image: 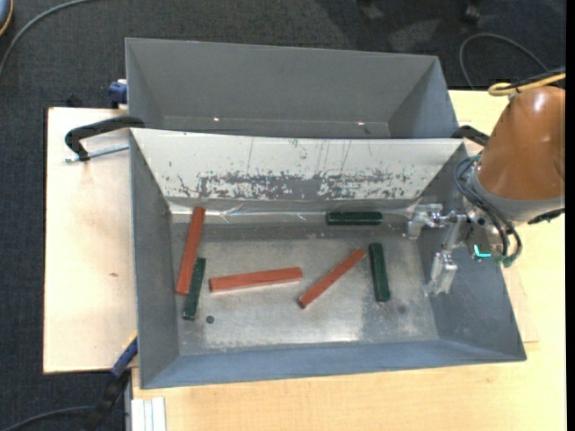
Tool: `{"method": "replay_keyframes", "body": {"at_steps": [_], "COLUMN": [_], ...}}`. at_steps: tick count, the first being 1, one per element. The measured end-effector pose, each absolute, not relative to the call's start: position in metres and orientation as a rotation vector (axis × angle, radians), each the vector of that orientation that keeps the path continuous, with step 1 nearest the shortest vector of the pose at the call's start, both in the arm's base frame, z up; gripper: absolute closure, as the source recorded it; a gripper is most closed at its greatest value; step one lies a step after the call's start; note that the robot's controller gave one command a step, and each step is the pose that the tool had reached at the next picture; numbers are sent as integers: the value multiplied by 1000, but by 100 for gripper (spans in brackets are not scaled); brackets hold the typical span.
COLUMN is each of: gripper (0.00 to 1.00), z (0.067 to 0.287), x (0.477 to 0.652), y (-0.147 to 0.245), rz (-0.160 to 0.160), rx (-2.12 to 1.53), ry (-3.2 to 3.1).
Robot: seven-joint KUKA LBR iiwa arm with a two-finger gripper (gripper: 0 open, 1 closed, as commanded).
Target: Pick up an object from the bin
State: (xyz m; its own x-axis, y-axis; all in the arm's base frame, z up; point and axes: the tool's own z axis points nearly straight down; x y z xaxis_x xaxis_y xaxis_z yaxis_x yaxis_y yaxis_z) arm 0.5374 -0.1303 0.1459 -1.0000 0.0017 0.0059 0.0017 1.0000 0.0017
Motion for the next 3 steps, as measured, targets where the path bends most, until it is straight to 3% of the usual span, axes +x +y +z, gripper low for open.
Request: {"method": "replay_keyframes", "body": {"at_steps": [1,2,3], "gripper": [0,0,0], "z": [69,71,88], "x": [503,539,565], "y": [-77,-17,49], "rz": [-6,-4,-3], "rx": [600,676,884], "ry": [-3080,-3078,-3025]}}
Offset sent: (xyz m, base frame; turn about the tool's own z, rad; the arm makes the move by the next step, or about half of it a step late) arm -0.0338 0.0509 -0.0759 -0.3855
